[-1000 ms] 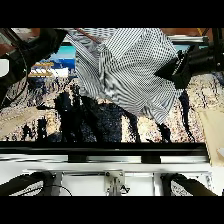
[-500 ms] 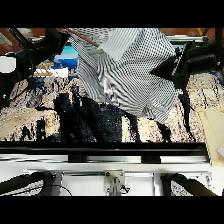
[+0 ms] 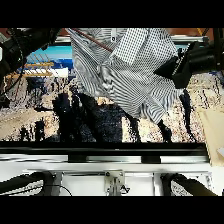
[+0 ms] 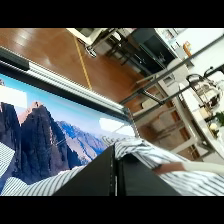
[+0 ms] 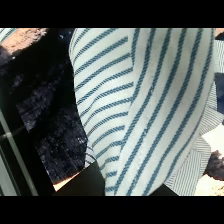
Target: Fold the shirts.
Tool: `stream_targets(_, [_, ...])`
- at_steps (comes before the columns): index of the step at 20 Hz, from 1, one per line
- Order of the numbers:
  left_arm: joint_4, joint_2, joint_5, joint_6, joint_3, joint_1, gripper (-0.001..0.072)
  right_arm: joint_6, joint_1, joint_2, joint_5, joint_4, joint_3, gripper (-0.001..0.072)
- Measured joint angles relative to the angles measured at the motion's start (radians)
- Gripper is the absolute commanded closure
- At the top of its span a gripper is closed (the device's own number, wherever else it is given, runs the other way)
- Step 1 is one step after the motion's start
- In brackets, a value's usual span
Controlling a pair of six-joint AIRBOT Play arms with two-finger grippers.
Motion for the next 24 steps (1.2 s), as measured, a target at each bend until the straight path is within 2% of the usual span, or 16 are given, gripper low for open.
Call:
stream_targets(4, [-0.001,0.008,-0.053,0.018,0.018,0.0,0.0654,0.001,0.0,0.0,-0.01,-0.023,0.0,0.064])
stream_targets(15, [-0.055,0.011,-0.098,0.053,0.115,-0.018,0.0655,0.027,0.048,-0.034,-0.036,-0.089,0.0,0.064])
stream_targets(19, [-0.055,0.01,-0.149,0.152,0.126,-0.114,0.0655,0.08,0.142,-0.064,-0.201,-0.16,0.0,0.064])
stream_targets(24, [0.011,0.008,-0.158,0.201,0.128,-0.236,0.0655,0.12,0.235,-0.077,-0.396,-0.179,0.002,0.064])
